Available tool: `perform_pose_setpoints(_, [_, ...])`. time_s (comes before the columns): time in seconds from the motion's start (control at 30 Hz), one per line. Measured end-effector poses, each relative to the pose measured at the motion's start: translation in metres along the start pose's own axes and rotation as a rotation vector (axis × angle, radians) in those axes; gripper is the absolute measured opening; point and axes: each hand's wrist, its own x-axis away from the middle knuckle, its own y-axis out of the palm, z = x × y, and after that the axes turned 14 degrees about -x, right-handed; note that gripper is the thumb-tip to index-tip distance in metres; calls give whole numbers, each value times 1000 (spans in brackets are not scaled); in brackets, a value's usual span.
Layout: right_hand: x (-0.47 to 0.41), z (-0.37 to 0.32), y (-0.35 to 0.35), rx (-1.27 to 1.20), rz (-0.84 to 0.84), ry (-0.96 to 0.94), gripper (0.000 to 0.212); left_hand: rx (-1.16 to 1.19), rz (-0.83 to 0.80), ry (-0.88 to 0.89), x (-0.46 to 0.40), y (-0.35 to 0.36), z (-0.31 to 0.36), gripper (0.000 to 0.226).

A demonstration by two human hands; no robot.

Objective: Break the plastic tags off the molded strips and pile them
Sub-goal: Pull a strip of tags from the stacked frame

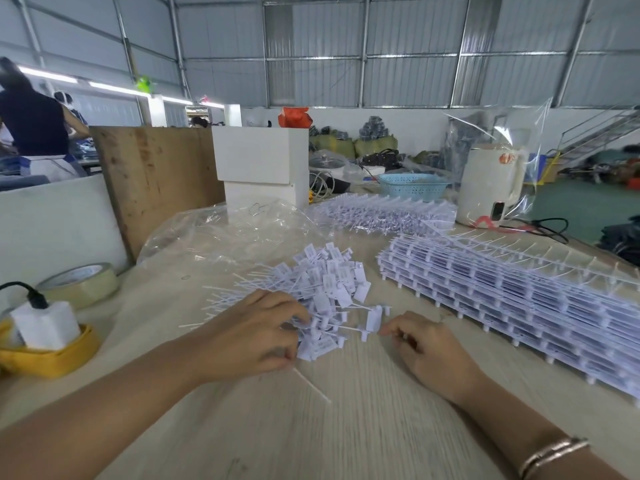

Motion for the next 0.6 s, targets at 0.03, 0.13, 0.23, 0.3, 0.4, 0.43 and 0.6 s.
perform_pose_setpoints(0.03, [1, -1, 0, 5, -6, -12, 28, 13, 19, -19, -6, 2, 4, 9])
perform_pose_setpoints(0.13, [1, -2, -1, -9, 0, -20, 26, 18, 61, -75, -20, 9, 10, 11])
perform_pose_setpoints(0.23, [0, -2, -1, -31, -11, 5, 27, -53, 88, -121, -29, 18, 16, 16])
perform_pose_setpoints(0.3, [0, -3, -2, -44, -15, 12, 27, -100, 102, -216, -36, 23, 21, 27])
perform_pose_setpoints(0.4, [0, -5, -1, -56, -24, 26, 26, -81, 115, -344, -43, 29, 27, 36])
perform_pose_setpoints(0.43, [0, -6, -1, -54, -32, 38, 26, -65, 120, -348, -44, 31, 28, 35])
perform_pose_setpoints(0.6, [0, -9, -3, -32, -28, 67, 27, 21, 119, -254, -42, 28, 34, 36])
